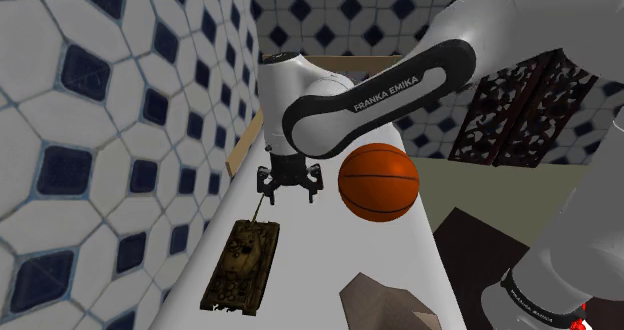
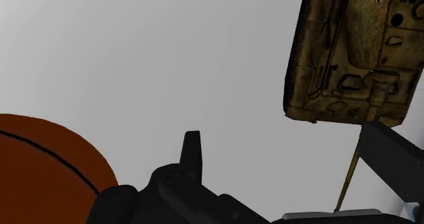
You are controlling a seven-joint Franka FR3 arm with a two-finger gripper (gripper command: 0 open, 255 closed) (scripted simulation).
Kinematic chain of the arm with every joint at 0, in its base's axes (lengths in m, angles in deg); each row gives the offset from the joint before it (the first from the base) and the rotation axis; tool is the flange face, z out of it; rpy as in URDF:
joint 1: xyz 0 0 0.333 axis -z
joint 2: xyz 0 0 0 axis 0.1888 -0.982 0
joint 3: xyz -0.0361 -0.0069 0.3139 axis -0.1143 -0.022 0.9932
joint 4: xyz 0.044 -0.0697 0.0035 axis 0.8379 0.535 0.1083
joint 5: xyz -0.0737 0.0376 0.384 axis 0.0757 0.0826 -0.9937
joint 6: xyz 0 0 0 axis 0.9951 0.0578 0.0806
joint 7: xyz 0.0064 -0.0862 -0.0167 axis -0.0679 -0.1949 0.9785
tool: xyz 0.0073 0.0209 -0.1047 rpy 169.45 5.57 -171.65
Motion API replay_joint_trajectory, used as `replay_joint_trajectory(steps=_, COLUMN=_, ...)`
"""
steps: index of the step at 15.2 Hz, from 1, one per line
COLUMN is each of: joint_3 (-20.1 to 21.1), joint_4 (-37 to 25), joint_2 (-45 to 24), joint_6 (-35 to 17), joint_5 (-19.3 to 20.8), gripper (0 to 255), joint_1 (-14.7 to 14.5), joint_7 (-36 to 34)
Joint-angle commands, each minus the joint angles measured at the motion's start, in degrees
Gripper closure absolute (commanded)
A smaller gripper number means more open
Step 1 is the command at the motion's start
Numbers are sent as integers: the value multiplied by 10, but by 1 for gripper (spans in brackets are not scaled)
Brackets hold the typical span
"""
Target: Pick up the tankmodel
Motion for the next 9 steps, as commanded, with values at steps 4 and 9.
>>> replay_joint_trajectory(steps=4, joint_3=-11, joint_4=-106, joint_2=-123, joint_6=-6, joint_5=64, gripper=0, joint_1=-39, joint_7=-99)
replay_joint_trajectory(steps=9, joint_3=-39, joint_4=-238, joint_2=-243, joint_6=8, joint_5=106, gripper=0, joint_1=-91, joint_7=-166)
